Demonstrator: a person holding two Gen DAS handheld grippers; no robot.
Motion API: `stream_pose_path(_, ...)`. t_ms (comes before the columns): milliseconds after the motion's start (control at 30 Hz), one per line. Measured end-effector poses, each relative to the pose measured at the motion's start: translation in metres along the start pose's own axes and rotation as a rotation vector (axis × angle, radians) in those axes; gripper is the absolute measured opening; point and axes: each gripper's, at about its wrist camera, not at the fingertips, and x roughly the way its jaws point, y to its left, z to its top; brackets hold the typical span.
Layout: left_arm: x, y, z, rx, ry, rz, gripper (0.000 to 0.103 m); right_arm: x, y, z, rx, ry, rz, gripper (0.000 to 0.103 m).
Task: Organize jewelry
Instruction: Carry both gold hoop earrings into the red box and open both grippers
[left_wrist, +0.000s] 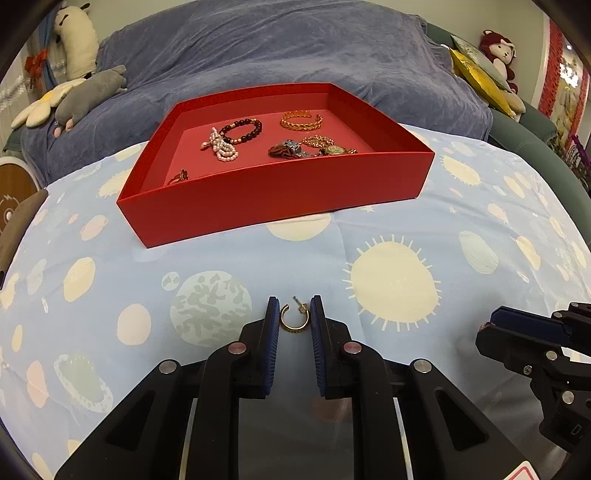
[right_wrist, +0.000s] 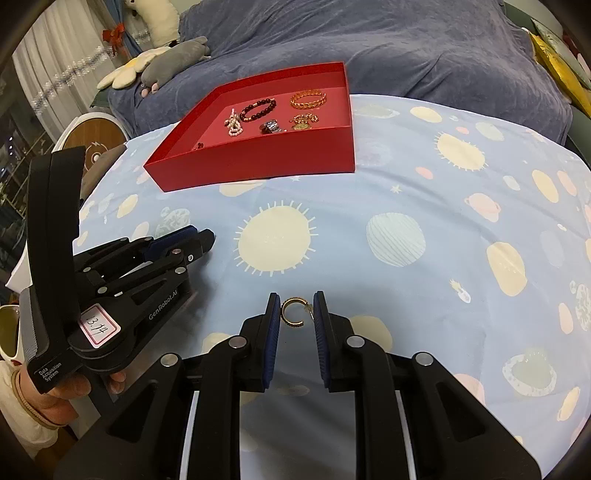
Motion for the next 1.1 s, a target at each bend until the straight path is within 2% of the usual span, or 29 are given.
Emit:
stream_pose_path(133,-0.004,0.008,-0.001,-0.039,0.015,-0.043,0.014,-0.001,0.006,0.004,-0.005,-0.009,0.007,0.018)
stream_pose_path(567,-0.03,0.025,0.002,-0.068,-0.021,-0.066,0.014,-0.004,0.021,0.015,-0.018,-0.034,0.026,0.018)
stream_pose_path(900,-0.053,0.047,0.021,-0.124,-0.081,-0.072,0.014,-0.019,0.028,0.039,-0.015,-0.103,0.031,0.018)
stream_pose_path(1100,-0.064,0.06,0.045,-0.149,-0.124,-0.068,0.014,-0.028,0.025,0.063,-0.009,-0.15,0.029,0.018)
